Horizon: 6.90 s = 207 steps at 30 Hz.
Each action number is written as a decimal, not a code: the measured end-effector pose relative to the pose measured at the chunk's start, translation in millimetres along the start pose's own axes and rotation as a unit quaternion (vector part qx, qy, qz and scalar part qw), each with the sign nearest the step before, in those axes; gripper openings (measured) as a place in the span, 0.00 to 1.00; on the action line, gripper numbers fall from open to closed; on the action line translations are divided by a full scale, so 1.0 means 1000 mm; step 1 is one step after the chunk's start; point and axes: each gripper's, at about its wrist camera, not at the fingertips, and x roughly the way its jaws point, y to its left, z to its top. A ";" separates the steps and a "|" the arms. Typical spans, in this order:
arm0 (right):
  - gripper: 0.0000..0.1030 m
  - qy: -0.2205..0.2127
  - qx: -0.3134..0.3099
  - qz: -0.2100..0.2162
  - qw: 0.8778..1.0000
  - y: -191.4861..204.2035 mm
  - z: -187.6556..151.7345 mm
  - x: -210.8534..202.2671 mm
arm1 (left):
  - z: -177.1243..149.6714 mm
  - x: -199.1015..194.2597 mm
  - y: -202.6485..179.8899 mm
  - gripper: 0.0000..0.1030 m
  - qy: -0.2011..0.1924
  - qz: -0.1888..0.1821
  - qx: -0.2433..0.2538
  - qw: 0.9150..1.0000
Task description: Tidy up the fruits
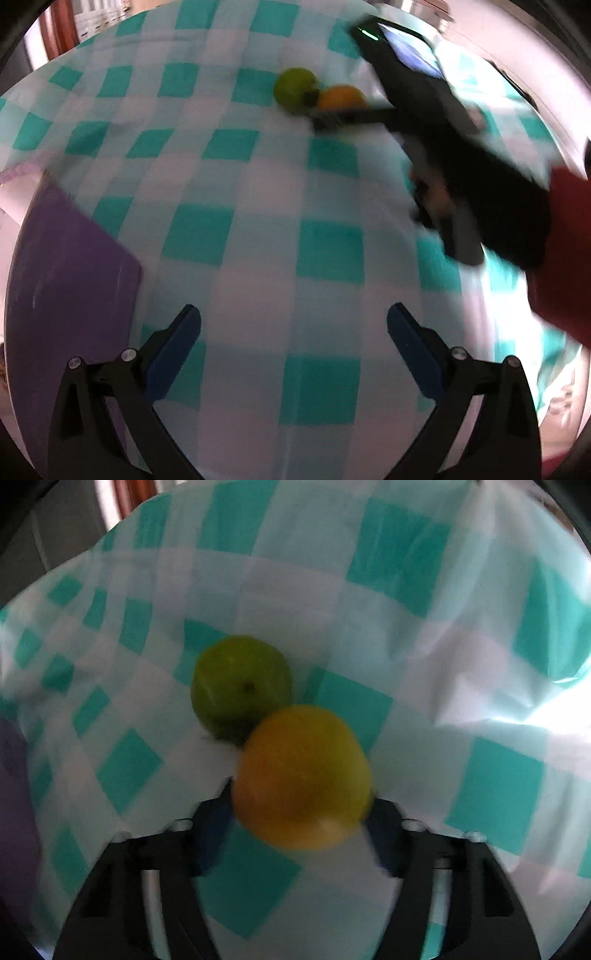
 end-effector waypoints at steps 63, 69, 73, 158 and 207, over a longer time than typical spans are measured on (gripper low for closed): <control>0.57 -0.047 0.070 -0.027 0.996 0.056 -0.189 -0.191 | -0.092 -0.070 0.008 0.58 -0.067 -0.005 0.051 0.996; 0.57 -0.067 0.061 -0.032 0.995 0.085 -0.203 -0.233 | -0.112 -0.114 0.011 0.58 -0.097 -0.016 0.078 0.992; 0.57 -0.084 0.050 -0.037 0.995 0.104 -0.207 -0.262 | -0.119 -0.147 0.016 0.58 -0.126 -0.022 0.088 0.988; 0.83 0.071 -0.223 0.138 0.962 0.398 -0.003 -0.105 | -0.129 -0.121 0.253 0.78 0.033 0.142 -0.180 0.973; 0.84 0.079 -0.143 0.123 0.979 0.347 -0.042 -0.165 | -0.135 -0.180 0.264 0.98 -0.046 0.149 -0.221 0.963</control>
